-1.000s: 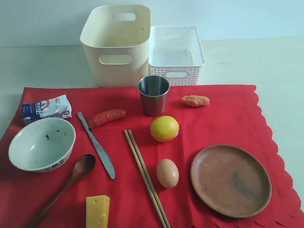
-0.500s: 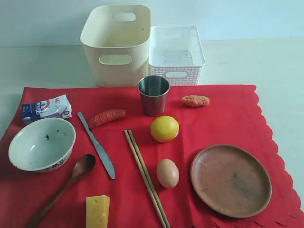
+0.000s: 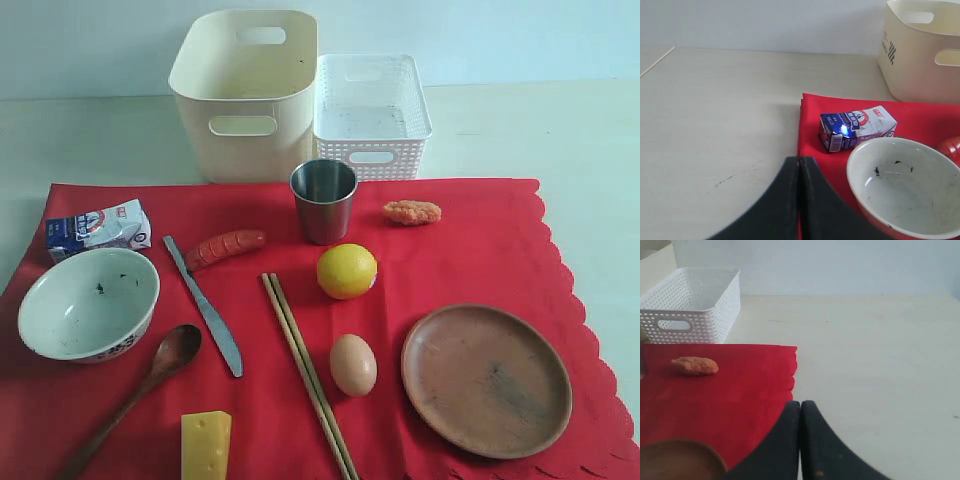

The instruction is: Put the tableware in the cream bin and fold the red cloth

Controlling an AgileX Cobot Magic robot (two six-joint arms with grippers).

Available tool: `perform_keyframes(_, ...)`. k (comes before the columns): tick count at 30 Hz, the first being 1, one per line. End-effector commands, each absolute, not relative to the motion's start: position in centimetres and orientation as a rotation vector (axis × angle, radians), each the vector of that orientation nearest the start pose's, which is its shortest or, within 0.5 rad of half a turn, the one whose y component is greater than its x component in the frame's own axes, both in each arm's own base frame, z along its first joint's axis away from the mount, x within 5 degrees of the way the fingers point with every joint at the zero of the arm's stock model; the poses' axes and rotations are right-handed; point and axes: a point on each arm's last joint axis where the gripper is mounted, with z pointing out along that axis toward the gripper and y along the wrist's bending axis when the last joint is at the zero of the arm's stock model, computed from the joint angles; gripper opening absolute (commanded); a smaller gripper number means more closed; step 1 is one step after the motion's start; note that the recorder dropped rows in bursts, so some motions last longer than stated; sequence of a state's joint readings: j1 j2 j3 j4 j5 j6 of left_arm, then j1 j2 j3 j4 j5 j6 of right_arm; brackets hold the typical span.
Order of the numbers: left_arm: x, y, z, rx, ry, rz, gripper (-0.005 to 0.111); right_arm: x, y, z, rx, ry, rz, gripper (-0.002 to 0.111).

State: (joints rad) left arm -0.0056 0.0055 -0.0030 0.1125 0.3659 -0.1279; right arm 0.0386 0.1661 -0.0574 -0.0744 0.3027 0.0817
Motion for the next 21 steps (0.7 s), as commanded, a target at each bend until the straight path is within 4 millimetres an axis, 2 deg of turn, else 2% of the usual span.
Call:
perform_keyframes(1, 5.3, 0.3, 18.1, -0.036, 1.838, 0.013, 0.0, 7.3, 0.0, 21.2, -0.012, 1.917, 0.005, 0.0)
perform_keyframes(12, 5.3, 0.3, 18.1, -0.036, 1.838, 0.013, 0.0, 10.4, 0.2, 24.9, -0.013, 1.982, 0.004, 0.0)
perform_keyframes(21, 5.3, 0.3, 18.1, -0.036, 1.838, 0.013, 0.0, 13.5, 0.3, 26.4, -0.015, 2.049, 0.002, 0.0)
